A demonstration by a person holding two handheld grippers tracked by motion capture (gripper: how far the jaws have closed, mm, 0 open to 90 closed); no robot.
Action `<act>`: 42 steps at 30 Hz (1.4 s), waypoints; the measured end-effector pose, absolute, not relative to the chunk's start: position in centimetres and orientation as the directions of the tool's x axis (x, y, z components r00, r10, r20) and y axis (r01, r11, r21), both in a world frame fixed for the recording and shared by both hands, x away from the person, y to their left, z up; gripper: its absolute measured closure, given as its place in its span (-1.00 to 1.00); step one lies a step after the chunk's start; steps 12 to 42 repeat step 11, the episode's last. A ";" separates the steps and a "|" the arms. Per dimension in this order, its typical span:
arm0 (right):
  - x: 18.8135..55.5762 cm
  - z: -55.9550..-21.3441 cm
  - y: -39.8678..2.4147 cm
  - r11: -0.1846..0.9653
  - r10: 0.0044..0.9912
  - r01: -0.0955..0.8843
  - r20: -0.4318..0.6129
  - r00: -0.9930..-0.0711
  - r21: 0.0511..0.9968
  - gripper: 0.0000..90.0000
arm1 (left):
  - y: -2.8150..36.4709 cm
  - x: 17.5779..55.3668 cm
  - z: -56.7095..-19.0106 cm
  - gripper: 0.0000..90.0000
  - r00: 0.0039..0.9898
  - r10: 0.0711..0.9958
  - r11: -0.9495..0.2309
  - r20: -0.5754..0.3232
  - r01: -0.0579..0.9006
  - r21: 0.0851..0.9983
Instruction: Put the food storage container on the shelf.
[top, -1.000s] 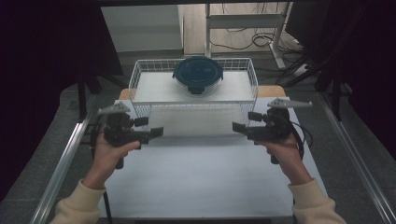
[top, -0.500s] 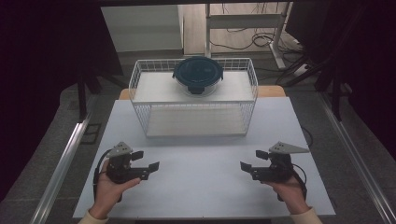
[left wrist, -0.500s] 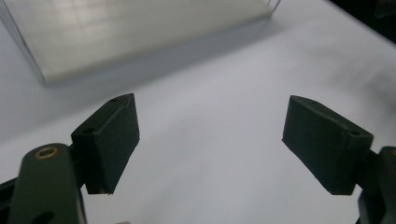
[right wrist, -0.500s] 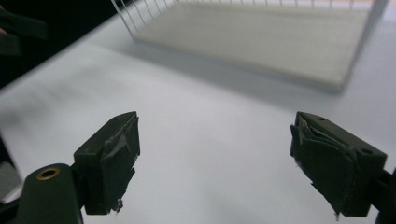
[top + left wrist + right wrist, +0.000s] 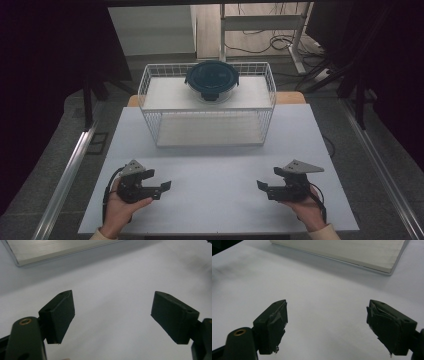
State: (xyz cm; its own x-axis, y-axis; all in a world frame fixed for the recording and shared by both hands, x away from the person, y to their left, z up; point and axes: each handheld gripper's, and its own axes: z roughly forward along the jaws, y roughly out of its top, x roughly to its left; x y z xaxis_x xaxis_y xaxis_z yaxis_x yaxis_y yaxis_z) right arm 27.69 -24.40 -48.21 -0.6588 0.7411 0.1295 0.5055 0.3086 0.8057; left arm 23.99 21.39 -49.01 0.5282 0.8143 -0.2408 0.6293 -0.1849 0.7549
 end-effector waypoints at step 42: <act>27.7 -48.3 -24.6 0.318 0.748 0.492 0.104 -0.656 0.810 -0.63 | 21.6 24.1 -49.1 -0.58 0.519 0.823 -0.184 -0.230 0.627 0.757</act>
